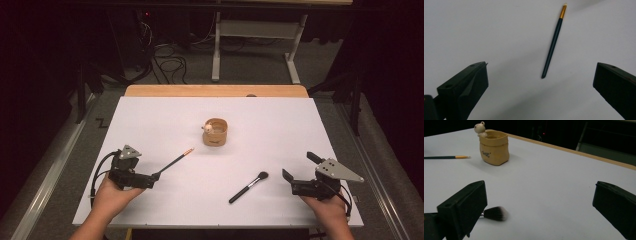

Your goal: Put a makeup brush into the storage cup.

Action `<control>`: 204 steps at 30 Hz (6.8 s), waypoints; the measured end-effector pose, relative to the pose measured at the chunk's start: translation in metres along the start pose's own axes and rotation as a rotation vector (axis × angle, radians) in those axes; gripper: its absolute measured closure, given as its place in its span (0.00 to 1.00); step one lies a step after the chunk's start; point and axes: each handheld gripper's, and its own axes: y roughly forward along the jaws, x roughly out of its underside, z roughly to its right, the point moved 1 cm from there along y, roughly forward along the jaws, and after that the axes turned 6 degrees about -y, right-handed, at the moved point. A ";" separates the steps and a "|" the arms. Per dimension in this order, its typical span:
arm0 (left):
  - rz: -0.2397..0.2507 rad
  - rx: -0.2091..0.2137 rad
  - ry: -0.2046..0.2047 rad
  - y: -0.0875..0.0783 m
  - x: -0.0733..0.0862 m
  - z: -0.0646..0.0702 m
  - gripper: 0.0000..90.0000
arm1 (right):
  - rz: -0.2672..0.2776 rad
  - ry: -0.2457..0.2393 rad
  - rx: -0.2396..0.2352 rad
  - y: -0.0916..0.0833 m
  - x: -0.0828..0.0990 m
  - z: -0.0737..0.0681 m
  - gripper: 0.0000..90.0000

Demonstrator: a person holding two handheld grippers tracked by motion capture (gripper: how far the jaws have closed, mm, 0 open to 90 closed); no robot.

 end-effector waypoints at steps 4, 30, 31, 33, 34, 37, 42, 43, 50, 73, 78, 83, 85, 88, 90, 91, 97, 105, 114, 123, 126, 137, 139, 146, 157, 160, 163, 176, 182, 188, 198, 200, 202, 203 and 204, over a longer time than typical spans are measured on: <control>-0.052 0.004 0.015 0.003 0.000 0.001 0.02 | -0.003 0.006 0.004 0.000 0.001 0.001 0.00; -0.269 0.061 0.004 0.003 -0.002 0.000 0.05 | -0.005 0.001 0.002 -0.001 0.002 0.001 0.00; -0.281 0.061 0.014 0.002 -0.003 0.001 0.05 | -0.004 0.000 0.002 -0.001 0.002 0.001 0.00; -0.289 0.056 0.019 0.002 -0.005 0.001 0.05 | -0.003 0.002 -0.001 -0.001 0.002 0.001 0.00; -0.292 0.056 0.020 0.001 -0.006 0.002 0.05 | -0.003 0.001 -0.001 -0.001 0.002 0.001 0.00; -0.317 0.059 0.025 0.001 -0.008 0.003 0.06 | -0.005 0.005 0.000 -0.001 0.002 0.001 0.00; -0.322 0.055 0.033 0.002 -0.012 0.007 0.05 | -0.004 0.008 0.001 -0.002 0.002 0.001 0.00; -0.317 0.051 0.036 0.002 -0.013 0.008 0.05 | -0.003 0.005 0.000 -0.001 0.002 0.001 0.00; -0.292 0.058 0.029 0.004 -0.020 0.010 0.05 | -0.001 0.009 0.002 -0.002 0.002 0.001 0.00; -0.273 0.098 0.068 0.027 -0.047 0.027 0.12 | 0.004 0.009 -0.004 -0.002 0.003 0.001 0.00; -0.269 0.092 0.079 0.034 -0.054 0.028 0.13 | 0.005 0.010 -0.003 -0.002 0.003 0.001 0.00; -0.285 0.078 0.094 0.040 -0.061 0.027 0.15 | 0.005 0.011 -0.004 -0.002 0.003 0.001 0.00; -0.288 0.076 0.097 0.041 -0.065 0.026 0.15 | 0.005 0.012 -0.003 -0.002 0.003 0.001 0.00; -0.290 0.079 0.101 0.042 -0.069 0.026 0.17 | 0.007 0.014 -0.002 -0.003 0.003 0.002 0.00; -0.294 0.077 0.107 0.043 -0.071 0.026 0.18 | 0.010 0.014 -0.002 -0.004 0.003 0.003 0.00; -0.297 0.077 0.108 0.044 -0.072 0.026 0.18 | 0.011 0.018 -0.002 -0.004 0.003 0.003 0.00; -0.311 0.078 0.124 0.048 -0.075 0.028 0.20 | 0.009 0.016 -0.001 -0.004 0.003 0.003 0.00; -0.321 0.074 0.136 0.053 -0.074 0.024 0.31 | 0.007 0.019 0.002 -0.004 0.003 0.003 0.00; -0.346 0.086 0.163 0.060 -0.071 0.024 0.45 | 0.007 0.013 0.003 -0.004 0.003 0.001 0.00; -0.353 0.080 0.163 0.061 -0.070 0.020 0.52 | 0.007 0.012 0.003 -0.004 0.003 0.001 0.00; -0.358 0.080 0.165 0.061 -0.070 0.019 0.56 | 0.008 0.008 0.004 -0.004 0.003 0.001 0.00; -0.386 0.082 0.188 0.066 -0.068 0.021 0.70 | 0.004 0.013 0.005 -0.004 0.003 0.000 0.00; -0.391 0.076 0.193 0.067 -0.067 0.020 0.72 | 0.003 0.013 0.003 -0.004 0.003 0.000 0.00; -0.394 0.058 0.179 0.070 -0.064 0.019 0.78 | 0.004 0.018 0.002 -0.004 0.004 0.000 0.00; -0.401 0.053 0.166 0.073 -0.062 0.017 0.83 | 0.004 0.019 0.001 -0.004 0.004 0.000 0.00; -0.401 0.053 0.167 0.074 -0.062 0.017 0.85 | 0.006 0.019 -0.001 -0.004 0.004 0.001 0.00; -0.401 0.052 0.165 0.074 -0.062 0.016 0.87 | 0.009 0.019 0.001 -0.004 0.004 0.002 0.00; -0.402 0.045 0.159 0.075 -0.063 0.017 0.93 | 0.007 0.029 0.002 -0.005 0.005 0.002 0.01; -0.404 0.044 0.164 0.074 -0.063 0.016 0.93 | 0.009 0.030 0.006 -0.005 0.004 0.002 0.01; -0.404 0.040 0.168 0.074 -0.063 0.017 0.93 | 0.007 0.037 0.007 -0.006 0.004 0.002 0.01; -0.412 0.036 0.162 0.074 -0.064 0.017 0.94 | 0.008 0.045 0.009 -0.006 0.005 0.003 0.01; -0.413 0.032 0.162 0.074 -0.064 0.017 0.94 | 0.011 0.041 0.007 -0.006 0.005 0.003 0.01; -0.413 0.030 0.163 0.074 -0.063 0.018 0.94 | 0.012 0.036 0.006 -0.006 0.005 0.003 0.01; -0.414 0.028 0.163 0.073 -0.063 0.017 0.94 | 0.012 0.036 0.006 -0.006 0.005 0.003 0.01; -0.416 0.023 0.166 0.073 -0.063 0.017 0.94 | 0.012 0.036 0.006 -0.006 0.005 0.003 0.01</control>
